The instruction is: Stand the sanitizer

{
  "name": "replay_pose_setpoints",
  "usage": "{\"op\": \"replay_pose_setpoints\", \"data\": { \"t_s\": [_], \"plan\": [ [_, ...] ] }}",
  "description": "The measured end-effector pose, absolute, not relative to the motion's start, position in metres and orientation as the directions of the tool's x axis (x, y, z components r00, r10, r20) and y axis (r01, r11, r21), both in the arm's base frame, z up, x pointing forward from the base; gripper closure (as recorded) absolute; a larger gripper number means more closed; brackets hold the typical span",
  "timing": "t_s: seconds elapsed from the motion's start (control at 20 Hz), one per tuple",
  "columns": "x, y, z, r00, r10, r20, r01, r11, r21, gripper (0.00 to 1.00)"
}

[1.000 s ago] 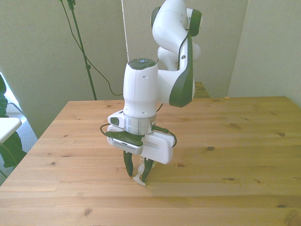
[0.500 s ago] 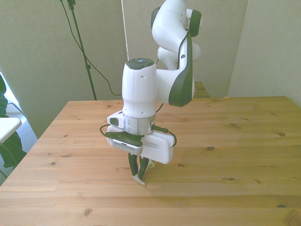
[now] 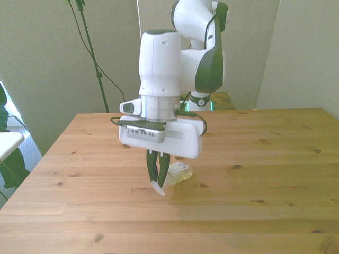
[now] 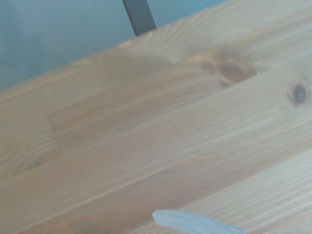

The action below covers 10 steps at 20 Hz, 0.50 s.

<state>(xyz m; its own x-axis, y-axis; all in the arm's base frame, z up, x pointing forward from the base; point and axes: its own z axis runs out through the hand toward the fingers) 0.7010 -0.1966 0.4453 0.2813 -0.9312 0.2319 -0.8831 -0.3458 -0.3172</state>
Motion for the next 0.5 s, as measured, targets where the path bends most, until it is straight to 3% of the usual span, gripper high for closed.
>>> {"op": "replay_pose_setpoints", "data": {
  "t_s": [0.25, 0.5],
  "plan": [
    [0.686, -0.171, 0.471, 0.269, -0.904, 0.334, -0.828, -0.394, -0.399, 1.00],
    [0.668, -0.145, 0.470, 0.218, -0.870, 0.441, -0.787, -0.424, -0.448, 1.00]
  ]
}}
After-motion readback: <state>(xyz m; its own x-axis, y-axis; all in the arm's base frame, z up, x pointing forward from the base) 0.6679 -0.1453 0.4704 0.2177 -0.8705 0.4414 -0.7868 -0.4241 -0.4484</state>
